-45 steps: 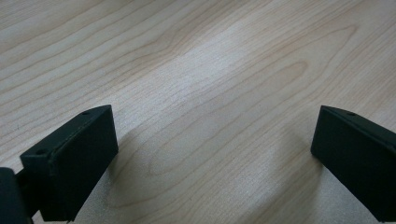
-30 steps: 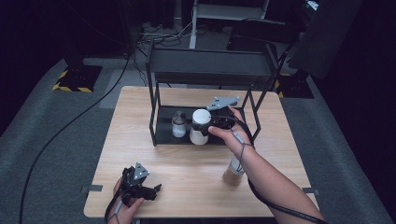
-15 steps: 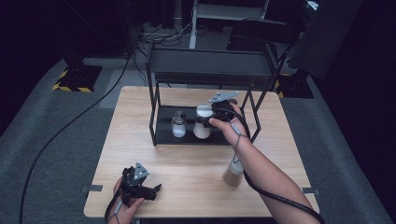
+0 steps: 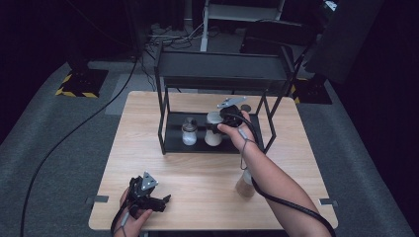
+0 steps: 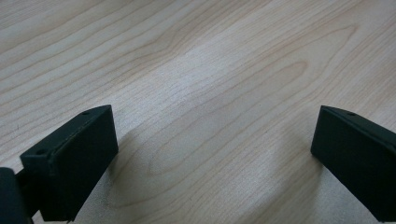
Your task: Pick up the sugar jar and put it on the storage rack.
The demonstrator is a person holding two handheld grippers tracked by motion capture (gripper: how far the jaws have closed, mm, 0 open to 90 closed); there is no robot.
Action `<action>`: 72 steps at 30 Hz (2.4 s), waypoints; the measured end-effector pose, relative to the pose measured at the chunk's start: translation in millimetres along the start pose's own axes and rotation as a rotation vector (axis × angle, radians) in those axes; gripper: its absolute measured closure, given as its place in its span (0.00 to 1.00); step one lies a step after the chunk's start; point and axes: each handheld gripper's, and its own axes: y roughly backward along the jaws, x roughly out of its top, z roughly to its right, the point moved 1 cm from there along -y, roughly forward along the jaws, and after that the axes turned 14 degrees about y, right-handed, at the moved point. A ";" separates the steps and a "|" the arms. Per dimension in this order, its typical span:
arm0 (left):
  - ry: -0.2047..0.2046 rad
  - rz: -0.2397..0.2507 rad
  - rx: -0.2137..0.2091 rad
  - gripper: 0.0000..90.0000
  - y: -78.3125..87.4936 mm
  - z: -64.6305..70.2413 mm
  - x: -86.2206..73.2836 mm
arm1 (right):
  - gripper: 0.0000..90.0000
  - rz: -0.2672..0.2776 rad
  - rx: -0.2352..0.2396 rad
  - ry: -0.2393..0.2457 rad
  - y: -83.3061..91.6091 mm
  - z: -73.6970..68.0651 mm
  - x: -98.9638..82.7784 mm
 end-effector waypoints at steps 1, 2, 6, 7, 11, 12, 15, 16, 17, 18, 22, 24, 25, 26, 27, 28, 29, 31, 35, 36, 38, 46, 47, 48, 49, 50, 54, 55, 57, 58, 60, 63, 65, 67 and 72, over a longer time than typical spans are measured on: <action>0.000 0.000 0.000 0.00 0.0 0.0 0.0 | 0.38 -0.002 0.001 -0.001 -1.6 0.2 -0.4; 0.000 0.000 0.000 0.00 0.0 0.0 0.0 | 0.38 -0.007 0.001 -0.004 -3.0 0.2 -0.3; 0.000 0.000 0.000 0.00 0.0 0.0 0.0 | 0.38 -0.015 0.002 -0.018 -8.5 0.6 -2.2; -0.002 0.000 0.000 0.00 0.0 -0.2 0.1 | 0.38 -0.015 0.003 -0.025 -9.6 0.8 -2.7; 0.000 0.000 0.000 0.00 0.0 0.0 0.0 | 0.38 -0.025 -0.003 -0.025 -13.8 0.2 -3.1; -0.002 0.000 0.000 0.00 0.0 -0.1 0.1 | 0.38 -0.031 -0.005 -0.026 -14.8 0.1 -2.9; 0.000 0.000 0.000 0.00 0.0 0.0 0.0 | 0.38 -0.038 -0.006 -0.036 -17.0 0.6 -3.9; -0.001 0.000 0.000 0.00 0.0 0.0 0.0 | 0.38 -0.039 -0.006 -0.038 -17.6 0.7 -4.3; -0.002 0.000 0.000 0.00 0.0 -0.1 0.0 | 0.38 -0.037 -0.008 -0.040 -17.8 0.4 -5.3; 0.000 0.000 0.000 0.00 0.0 0.0 0.0 | 0.38 -0.036 -0.008 -0.045 -17.6 0.5 -5.5; -0.002 0.000 0.000 0.00 0.0 -0.1 0.1 | 0.37 -0.036 -0.014 -0.045 -17.2 0.3 -6.6; 0.000 0.000 0.000 0.00 0.0 0.1 -0.1 | 0.37 -0.039 -0.013 -0.041 -16.6 0.3 -6.9; -0.002 0.000 0.000 0.00 0.0 -0.1 0.1 | 0.37 -0.041 -0.012 -0.044 -16.1 0.2 -6.9; 0.000 0.000 0.000 0.00 0.0 0.0 0.0 | 0.37 -0.042 -0.012 -0.043 -15.9 0.3 -6.9; -0.002 0.000 0.000 0.00 0.0 -0.1 0.1 | 0.37 -0.045 -0.009 -0.038 -15.6 0.5 -6.6; -0.001 0.000 0.000 0.00 0.0 0.0 0.0 | 0.37 -0.048 -0.008 -0.034 -15.4 0.4 -6.2; 0.000 0.000 0.000 0.00 0.0 0.0 -0.1 | 0.37 -0.055 -0.006 -0.031 -15.1 -0.2 -4.9; -0.002 0.000 0.000 0.00 0.0 0.0 0.0 | 0.37 -0.064 -0.005 -0.021 -14.8 -1.4 -2.8; -0.002 0.000 0.000 0.00 0.0 0.0 0.0 | 0.29 -0.060 0.011 -0.016 -12.3 -0.2 -1.5; -0.001 0.000 0.000 0.00 0.0 -0.1 0.0 | 0.26 -0.055 0.007 -0.019 -10.2 -1.1 -1.2; -0.002 0.000 0.000 0.00 0.0 -0.2 0.1 | 0.22 -0.051 0.000 -0.023 -5.4 -2.1 0.1; -0.003 0.000 0.000 0.00 0.0 -0.1 0.1 | 0.13 -0.010 -0.034 -0.024 29.4 -3.0 -0.7; -0.003 0.000 0.000 0.00 0.0 -0.1 0.1 | 0.13 -0.008 -0.034 -0.028 32.3 -2.9 -1.5; -0.003 0.000 0.001 0.00 0.0 -0.1 0.1 | 0.13 0.000 -0.031 -0.029 36.0 -2.1 -3.5; -0.003 -0.001 0.000 0.00 0.0 -0.2 0.1 | 0.13 0.004 -0.031 -0.031 38.9 -1.8 -4.8; -0.003 0.000 0.000 0.00 0.0 -0.1 0.1 | 0.12 0.007 -0.030 -0.034 42.7 -1.4 -6.3; -0.002 0.000 0.000 0.00 0.0 -0.1 0.1 | 0.12 0.023 -0.027 -0.029 58.7 -1.9 -12.3; -0.002 -0.001 0.001 0.00 0.1 0.0 0.2 | 0.12 0.029 -0.026 -0.025 62.4 -1.9 -13.8; -0.004 -0.001 0.001 0.00 0.1 -0.1 0.3 | 0.12 0.038 -0.022 -0.026 69.0 -2.1 -16.1; -0.004 -0.002 0.001 0.00 0.1 -0.1 0.4 | 0.12 0.043 -0.022 -0.027 73.6 -2.8 -17.0; -0.005 -0.002 0.001 0.00 0.1 -0.1 0.4 | 0.11 0.051 -0.021 -0.024 80.3 -4.0 -18.5; -0.006 -0.001 0.001 0.00 0.1 -0.1 0.4 | 0.10 0.058 -0.016 -0.014 89.4 -5.5 -20.1; -0.005 -0.001 0.001 0.00 0.1 -0.1 0.3 | 0.10 0.062 -0.012 -0.011 95.4 -6.5 -21.6; -0.003 0.000 0.001 0.00 0.0 -0.1 0.1 | 0.10 0.067 -0.011 -0.012 100.8 -7.7 -23.4; -0.002 0.000 0.001 0.00 -0.1 0.0 0.1 | 0.08 0.081 -0.010 0.003 115.3 -12.1 -27.3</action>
